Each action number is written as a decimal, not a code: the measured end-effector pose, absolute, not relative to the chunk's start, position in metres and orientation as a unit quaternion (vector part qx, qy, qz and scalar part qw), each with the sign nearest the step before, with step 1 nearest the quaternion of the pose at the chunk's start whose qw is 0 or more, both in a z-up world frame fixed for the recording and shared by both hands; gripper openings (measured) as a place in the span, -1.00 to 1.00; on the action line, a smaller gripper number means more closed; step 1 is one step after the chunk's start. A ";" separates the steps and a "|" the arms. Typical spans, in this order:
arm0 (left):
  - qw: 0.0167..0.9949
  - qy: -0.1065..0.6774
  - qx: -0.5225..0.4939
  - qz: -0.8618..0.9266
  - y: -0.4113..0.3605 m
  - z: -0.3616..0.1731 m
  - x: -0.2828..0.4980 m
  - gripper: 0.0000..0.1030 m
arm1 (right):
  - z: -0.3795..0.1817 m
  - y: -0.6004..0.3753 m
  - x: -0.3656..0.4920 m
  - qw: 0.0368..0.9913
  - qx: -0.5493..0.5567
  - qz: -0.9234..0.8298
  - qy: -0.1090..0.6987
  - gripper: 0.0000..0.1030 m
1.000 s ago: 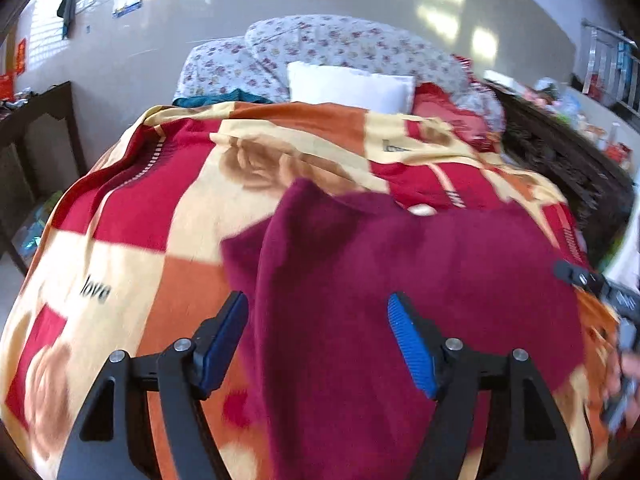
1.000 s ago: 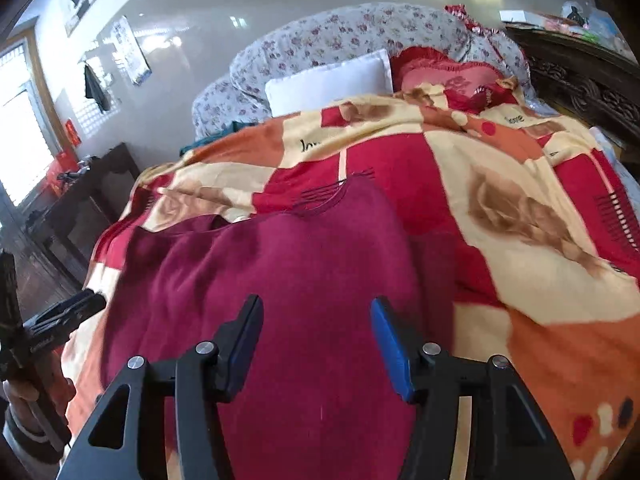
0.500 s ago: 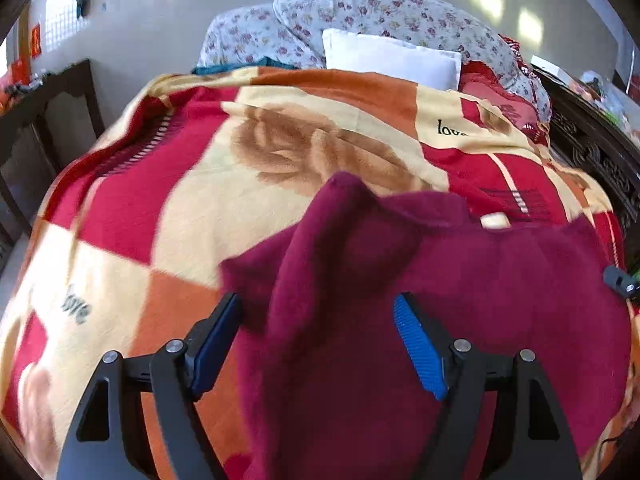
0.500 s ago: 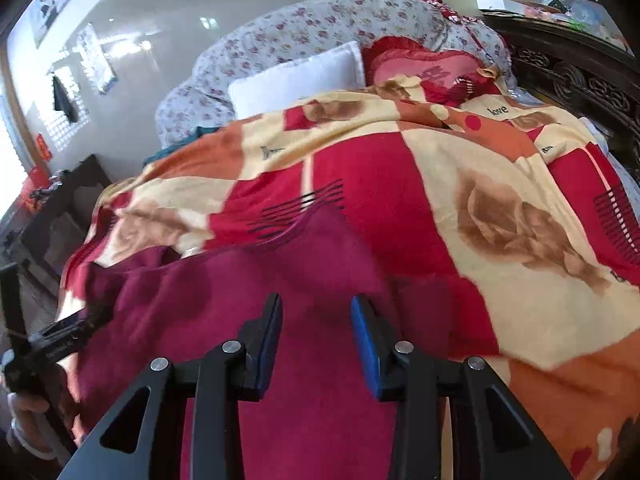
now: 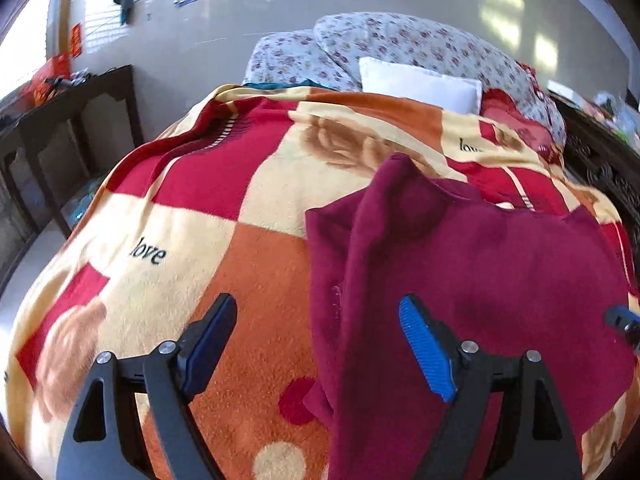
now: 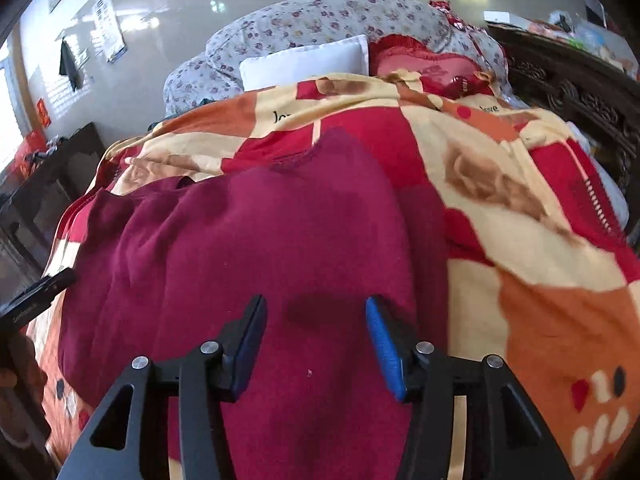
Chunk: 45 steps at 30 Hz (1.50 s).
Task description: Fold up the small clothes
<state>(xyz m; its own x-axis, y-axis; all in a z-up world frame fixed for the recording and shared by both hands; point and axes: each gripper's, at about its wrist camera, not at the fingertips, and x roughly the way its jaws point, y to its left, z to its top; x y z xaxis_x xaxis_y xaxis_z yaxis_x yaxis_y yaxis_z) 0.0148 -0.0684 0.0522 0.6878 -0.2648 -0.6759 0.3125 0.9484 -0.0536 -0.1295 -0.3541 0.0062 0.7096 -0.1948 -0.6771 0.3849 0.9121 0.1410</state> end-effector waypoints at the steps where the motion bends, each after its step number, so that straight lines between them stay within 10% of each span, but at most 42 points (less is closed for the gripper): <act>1: 0.920 0.361 0.034 -0.148 -0.068 0.048 0.016 0.62 | 0.005 -0.351 -0.129 0.916 0.131 -0.162 0.343 0.17; 39: 0.885 0.387 -0.007 -0.257 -0.072 0.017 0.015 0.68 | 0.008 -0.318 -0.146 0.930 0.087 -0.239 0.265 0.46; 45: 0.884 0.388 -0.010 -0.260 -0.072 0.016 0.016 0.68 | -0.007 -0.338 -0.143 0.909 0.110 -0.270 0.299 0.75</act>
